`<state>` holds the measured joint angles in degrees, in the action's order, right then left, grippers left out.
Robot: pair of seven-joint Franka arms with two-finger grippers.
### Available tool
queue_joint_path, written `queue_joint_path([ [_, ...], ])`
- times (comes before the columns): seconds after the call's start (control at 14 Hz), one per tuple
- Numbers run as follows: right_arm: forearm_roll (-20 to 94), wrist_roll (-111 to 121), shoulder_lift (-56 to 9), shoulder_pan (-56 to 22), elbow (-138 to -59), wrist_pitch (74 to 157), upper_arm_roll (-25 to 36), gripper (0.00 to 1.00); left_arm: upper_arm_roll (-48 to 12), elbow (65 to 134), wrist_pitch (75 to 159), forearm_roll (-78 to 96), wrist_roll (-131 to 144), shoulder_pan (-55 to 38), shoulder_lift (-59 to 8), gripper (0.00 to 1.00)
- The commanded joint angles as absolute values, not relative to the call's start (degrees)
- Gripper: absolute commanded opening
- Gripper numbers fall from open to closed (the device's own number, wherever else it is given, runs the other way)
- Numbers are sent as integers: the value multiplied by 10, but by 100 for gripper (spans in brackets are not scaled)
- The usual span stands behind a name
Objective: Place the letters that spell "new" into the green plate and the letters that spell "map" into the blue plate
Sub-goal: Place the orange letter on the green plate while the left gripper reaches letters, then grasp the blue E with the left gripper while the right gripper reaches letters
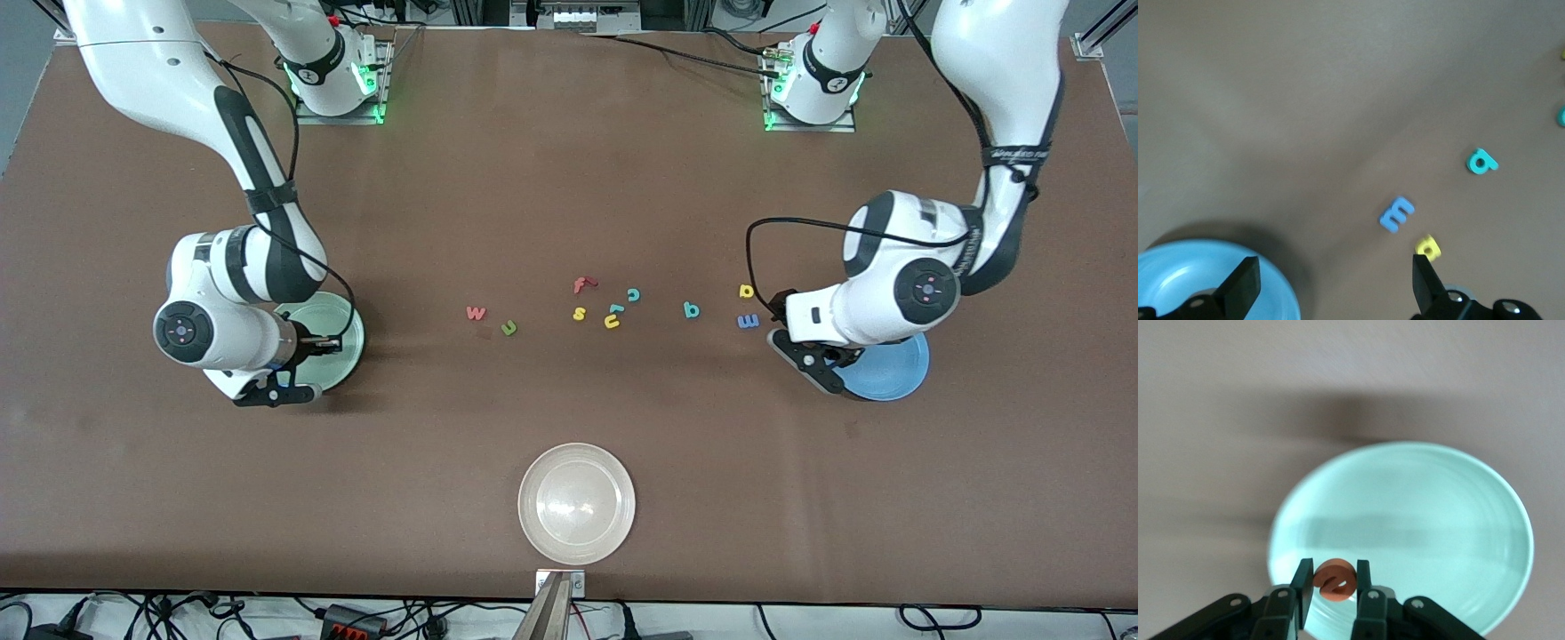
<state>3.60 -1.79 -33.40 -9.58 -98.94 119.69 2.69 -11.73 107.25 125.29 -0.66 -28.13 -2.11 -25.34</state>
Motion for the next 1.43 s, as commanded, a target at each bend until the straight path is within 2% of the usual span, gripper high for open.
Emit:
queue_joint_path([
  [0.0, 32, -14, -311, -94, -1033, 1208, 25, 8, -120, 1154, 1372, 0, -301, -39, -254, 100],
  [0.14, 32, -12, -323, -90, -1035, 1217, 26, 11, -120, 1185, 1427, 0, -301, -42, -267, 100],
  [0.21, 32, -12, -330, -89, -1039, 1226, 26, 21, -120, 1198, 1441, 0, -301, -47, -269, 100],
  [0.29, 32, -11, -335, -84, -1040, 1238, 27, 48, -120, 1208, 1445, 0, -301, -53, -269, 100],
  [0.36, 33, -12, -335, -78, -1039, 1243, 27, 97, -120, 1218, 1445, -1, -301, -54, -268, 100],
  [0.43, 33, -14, -332, -77, -1035, 1238, 26, 100, -120, 1227, 1447, -1, -301, -54, -267, 100],
  [0.57, 33, -23, -319, -90, -1026, 1237, 22, 100, -120, 1251, 1473, -1, -301, -63, -266, 100],
  [0.71, 38, -24, -320, -129, -1005, 1238, 21, 100, -120, 1273, 1510, -3, -301, -65, -267, 97],
  [0.79, 41, -26, -323, -150, -996, 1241, 21, 100, -120, 1274, 1510, -5, -302, -66, -265, 87],
  [1.0, 42, -31, -353, -220, -959, 1281, 20, 100, -120, 1274, 1506, -5, -302, -67, -262, 42],
  [1.14, 43, -32, -368, -256, -949, 1300, 19, 100, -120, 1274, 1504, -5, -301, -66, -259, 24],
  [1.36, 45, -47, -380, -306, -947, 1325, 19, 82, -120, 1270, 1504, -5, -301, -63, -258, 8],
])
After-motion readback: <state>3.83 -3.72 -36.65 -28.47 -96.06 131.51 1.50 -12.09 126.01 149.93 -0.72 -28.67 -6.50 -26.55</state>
